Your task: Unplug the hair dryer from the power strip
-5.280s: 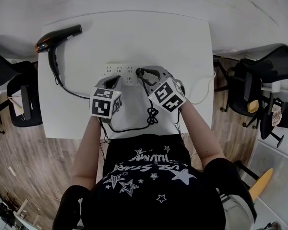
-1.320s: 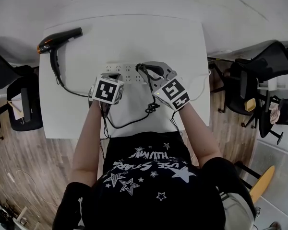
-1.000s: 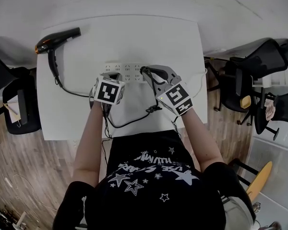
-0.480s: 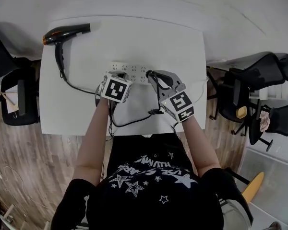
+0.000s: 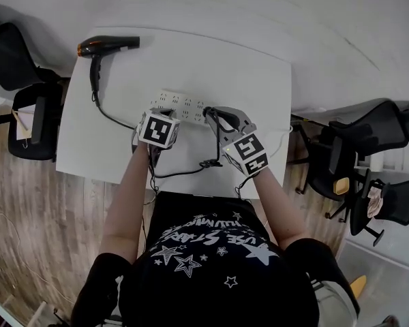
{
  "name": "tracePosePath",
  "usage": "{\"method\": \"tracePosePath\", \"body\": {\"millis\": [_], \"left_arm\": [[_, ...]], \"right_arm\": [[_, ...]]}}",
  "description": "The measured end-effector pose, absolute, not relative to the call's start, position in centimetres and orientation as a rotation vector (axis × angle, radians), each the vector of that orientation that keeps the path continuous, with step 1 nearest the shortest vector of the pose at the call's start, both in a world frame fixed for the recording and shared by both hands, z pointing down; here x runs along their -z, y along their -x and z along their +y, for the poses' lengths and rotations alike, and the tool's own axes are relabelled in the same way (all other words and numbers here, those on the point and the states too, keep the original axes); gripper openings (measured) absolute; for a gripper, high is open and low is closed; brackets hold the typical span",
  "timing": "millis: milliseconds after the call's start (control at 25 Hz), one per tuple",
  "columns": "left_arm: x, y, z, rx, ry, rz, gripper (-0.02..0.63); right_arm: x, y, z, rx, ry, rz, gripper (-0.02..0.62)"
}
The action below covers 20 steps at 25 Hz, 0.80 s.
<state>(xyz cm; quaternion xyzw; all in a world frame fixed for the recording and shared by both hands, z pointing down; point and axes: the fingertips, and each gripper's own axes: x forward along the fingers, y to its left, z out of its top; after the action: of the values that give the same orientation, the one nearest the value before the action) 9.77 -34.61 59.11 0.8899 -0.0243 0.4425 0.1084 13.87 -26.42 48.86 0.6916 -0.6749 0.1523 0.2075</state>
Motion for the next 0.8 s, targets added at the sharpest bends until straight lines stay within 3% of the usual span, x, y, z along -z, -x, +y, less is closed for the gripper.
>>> {"method": "tracePosePath", "body": {"millis": [800], "left_arm": [[-50.4, -1.4, -26.2, -0.846, -2.631, -0.562, 0.008]], "right_arm": [[-47.0, -12.2, -20.6, -0.254, -1.762, -2.127, 0.060]]}}
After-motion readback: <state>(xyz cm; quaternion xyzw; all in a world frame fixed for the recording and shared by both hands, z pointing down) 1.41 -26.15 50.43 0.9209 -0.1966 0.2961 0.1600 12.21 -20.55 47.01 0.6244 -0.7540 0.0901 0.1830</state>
